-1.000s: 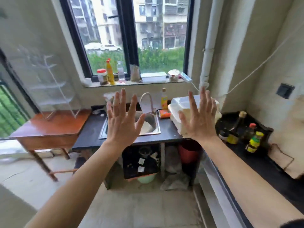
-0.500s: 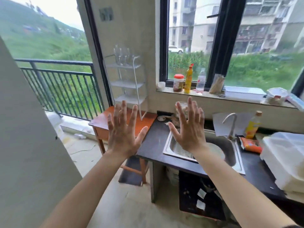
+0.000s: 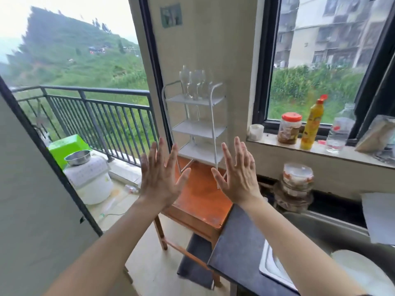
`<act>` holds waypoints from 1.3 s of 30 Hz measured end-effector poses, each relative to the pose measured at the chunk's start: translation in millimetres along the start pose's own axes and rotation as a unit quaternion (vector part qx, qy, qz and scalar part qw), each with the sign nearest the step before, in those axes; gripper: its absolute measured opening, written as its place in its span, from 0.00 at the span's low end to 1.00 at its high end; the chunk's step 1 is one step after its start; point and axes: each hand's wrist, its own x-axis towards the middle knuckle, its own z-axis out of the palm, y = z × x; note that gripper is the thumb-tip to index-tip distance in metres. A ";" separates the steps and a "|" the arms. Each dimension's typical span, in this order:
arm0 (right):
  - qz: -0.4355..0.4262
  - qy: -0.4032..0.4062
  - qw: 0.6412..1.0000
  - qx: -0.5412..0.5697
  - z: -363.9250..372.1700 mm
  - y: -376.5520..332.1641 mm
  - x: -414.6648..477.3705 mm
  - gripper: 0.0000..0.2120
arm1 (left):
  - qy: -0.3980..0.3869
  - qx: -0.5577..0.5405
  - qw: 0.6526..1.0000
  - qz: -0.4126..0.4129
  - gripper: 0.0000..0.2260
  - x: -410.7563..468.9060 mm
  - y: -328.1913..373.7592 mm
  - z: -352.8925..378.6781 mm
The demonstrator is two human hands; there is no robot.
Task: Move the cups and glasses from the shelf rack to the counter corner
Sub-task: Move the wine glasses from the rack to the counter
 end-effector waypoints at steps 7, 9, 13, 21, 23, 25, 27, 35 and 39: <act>-0.001 0.020 1.000 0.022 28.8 8.7 150.5 0.38 | 0.037 -0.075 0.996 -0.023 0.37 136.6 -41.3 15.7; -0.006 0.028 0.999 0.017 37.3 9.1 181.0 0.38 | 0.047 -0.089 0.995 -0.021 0.37 167.9 -51.1 24.3; -0.007 0.051 0.999 0.009 54.7 13.0 233.8 0.37 | 0.067 -0.129 0.989 -0.014 0.35 228.1 -65.4 50.7; 0.054 0.088 0.995 0.004 79.3 15.5 338.5 0.38 | 0.049 -0.280 0.959 0.019 0.36 362.5 -94.6 119.2; 0.091 0.098 0.989 0.057 86.5 10.6 366.2 0.38 | 0.038 -0.320 0.946 0.018 0.35 397.3 -102.1 131.6; 0.127 0.095 0.982 0.103 94.5 6.4 391.6 0.37 | 0.038 -0.355 0.934 0.023 0.33 431.4 -108.5 141.1; 0.148 0.082 0.979 0.110 103.7 4.9 412.5 0.35 | 0.042 -0.380 0.924 0.029 0.31 461.6 -112.0 148.9; 0.154 0.066 0.985 0.041 140.5 -1.2 438.3 0.30 | 0.007 -0.461 0.886 0.059 0.24 508.1 -107.7 176.7; 0.159 0.112 0.978 0.069 143.9 -5.2 442.2 0.21 | 0.038 -0.510 0.854 0.093 0.21 509.9 -106.6 180.3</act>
